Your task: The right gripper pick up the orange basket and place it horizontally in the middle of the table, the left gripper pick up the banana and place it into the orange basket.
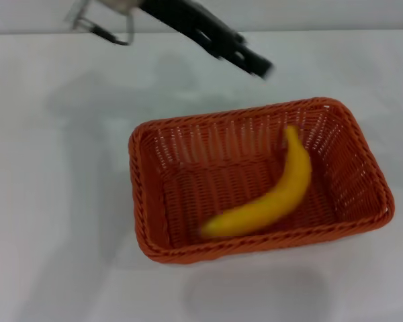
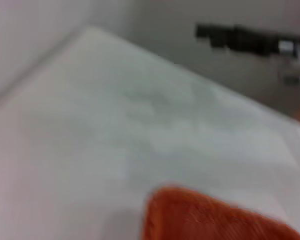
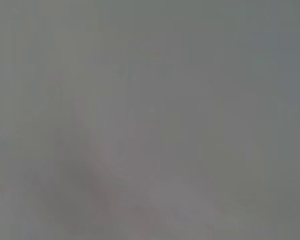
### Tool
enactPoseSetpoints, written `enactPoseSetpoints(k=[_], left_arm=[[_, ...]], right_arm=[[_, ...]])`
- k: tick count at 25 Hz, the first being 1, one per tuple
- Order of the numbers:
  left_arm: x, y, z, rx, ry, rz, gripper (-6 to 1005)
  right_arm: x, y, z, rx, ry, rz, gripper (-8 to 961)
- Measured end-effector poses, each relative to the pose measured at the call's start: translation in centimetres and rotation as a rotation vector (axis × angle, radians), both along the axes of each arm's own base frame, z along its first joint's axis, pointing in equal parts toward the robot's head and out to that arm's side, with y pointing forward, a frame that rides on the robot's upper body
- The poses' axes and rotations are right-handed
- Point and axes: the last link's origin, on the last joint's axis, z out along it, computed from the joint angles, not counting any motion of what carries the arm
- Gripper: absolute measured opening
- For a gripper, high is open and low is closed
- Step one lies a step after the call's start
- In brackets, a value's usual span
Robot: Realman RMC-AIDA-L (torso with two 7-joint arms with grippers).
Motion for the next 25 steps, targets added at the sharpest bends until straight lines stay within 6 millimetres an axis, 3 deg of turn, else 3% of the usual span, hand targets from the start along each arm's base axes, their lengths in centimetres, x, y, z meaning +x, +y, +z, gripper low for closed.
enactPoseSetpoints(k=[4, 7, 14, 19, 25], left_arm=[[-3.5, 0.6, 3.0, 0.202, -0.183, -0.011, 890], [-6.6, 0.2, 5.1, 0.353, -0.313, -0.022, 889], [-16.5, -4.4, 10.0, 0.766, -0.568, 0.017, 890], [-22.2, -8.4, 9.7, 0.980, -0.654, 0.079, 890], [-27.1, -13.1, 7.0, 1.227, -0.689, 0.180, 889]], right_arm=[[0.0, -0.1, -0.7, 0.013, -0.027, 0.019, 693], [0.2, -0.3, -1.2, 0.042, -0.022, 0.031, 693], [0.9, -1.2, -1.1, 0.202, -0.028, 0.060, 693], [1.0, -2.1, -2.0, 0.306, -0.082, 0.108, 693], [0.3, -2.5, -3.3, 0.455, -0.115, 0.152, 693]])
